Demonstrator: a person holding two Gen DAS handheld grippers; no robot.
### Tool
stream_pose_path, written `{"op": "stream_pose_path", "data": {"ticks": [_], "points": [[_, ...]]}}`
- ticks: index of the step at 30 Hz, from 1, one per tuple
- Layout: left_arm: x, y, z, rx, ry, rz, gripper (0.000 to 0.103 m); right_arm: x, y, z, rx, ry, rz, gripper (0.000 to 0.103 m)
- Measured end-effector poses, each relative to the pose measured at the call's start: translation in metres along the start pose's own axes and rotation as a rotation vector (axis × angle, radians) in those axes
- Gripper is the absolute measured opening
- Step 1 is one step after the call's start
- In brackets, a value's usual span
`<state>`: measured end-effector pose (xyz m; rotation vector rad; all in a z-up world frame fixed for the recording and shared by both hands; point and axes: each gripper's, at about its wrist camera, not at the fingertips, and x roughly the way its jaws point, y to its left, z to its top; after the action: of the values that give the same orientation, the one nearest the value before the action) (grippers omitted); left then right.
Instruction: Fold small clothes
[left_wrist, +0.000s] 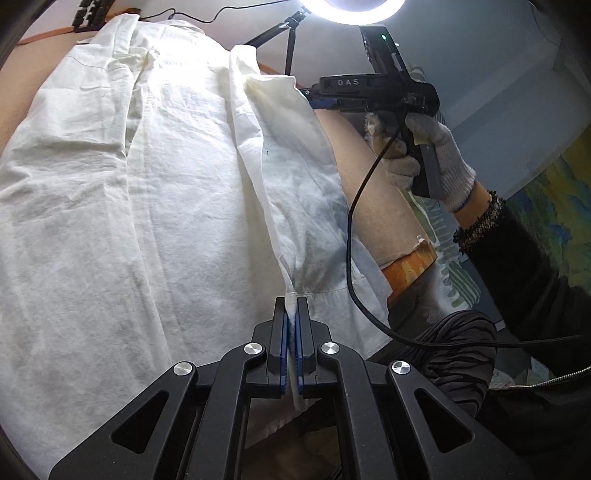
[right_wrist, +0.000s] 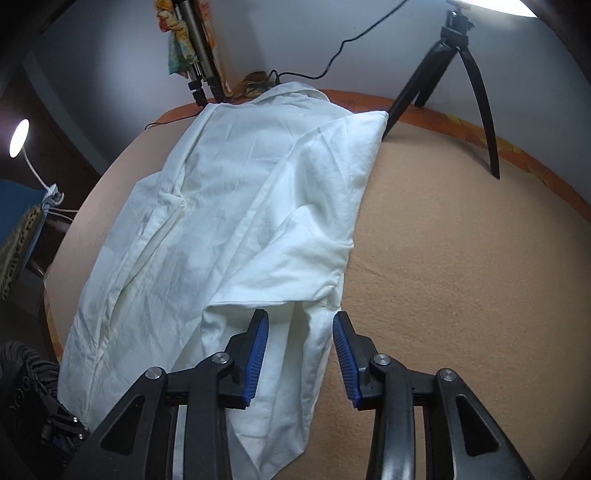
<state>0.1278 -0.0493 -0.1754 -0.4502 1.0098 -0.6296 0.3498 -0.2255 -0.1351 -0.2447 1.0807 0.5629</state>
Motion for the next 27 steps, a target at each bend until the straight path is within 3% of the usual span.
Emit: {"op": "stream_pose_path", "data": {"ticks": [3, 5, 9, 13, 16, 17, 18, 19, 22, 27], "points": [[0.005, 0.0, 0.0, -0.007, 0.008, -0.003, 0.002, 0.009, -0.004, 0.01, 0.034, -0.008, -0.006, 0.033], [0.003, -0.001, 0.0, -0.012, 0.002, -0.009, 0.002, 0.015, -0.008, 0.012, 0.043, 0.001, -0.016, 0.002], [0.0, -0.006, -0.003, 0.005, -0.011, 0.004, 0.002, -0.003, -0.041, 0.01, 0.076, -0.075, -0.039, 0.001], [0.002, -0.003, -0.006, -0.009, -0.003, 0.011, 0.002, 0.012, -0.08, 0.005, 0.167, -0.027, -0.041, 0.001], [0.002, -0.002, -0.005, -0.021, -0.006, 0.009, 0.002, 0.023, -0.073, 0.002, 0.124, 0.013, -0.121, 0.005], [0.001, -0.003, -0.005, -0.013, -0.01, 0.012, 0.002, 0.018, -0.071, 0.002, 0.12, 0.014, -0.164, 0.028], [0.0, -0.004, -0.005, -0.008, -0.009, 0.008, 0.002, 0.011, -0.071, -0.001, 0.125, -0.002, -0.167, 0.04], [0.001, -0.005, -0.005, -0.004, -0.003, 0.005, 0.002, 0.0, -0.072, -0.004, 0.133, -0.014, -0.162, 0.045], [0.004, -0.007, -0.001, 0.005, 0.023, 0.014, 0.002, -0.035, -0.074, -0.02, 0.184, -0.042, -0.128, 0.041], [0.004, -0.003, 0.004, -0.03, 0.034, 0.021, 0.009, -0.078, -0.053, -0.068, 0.245, -0.044, 0.102, 0.044]]}}
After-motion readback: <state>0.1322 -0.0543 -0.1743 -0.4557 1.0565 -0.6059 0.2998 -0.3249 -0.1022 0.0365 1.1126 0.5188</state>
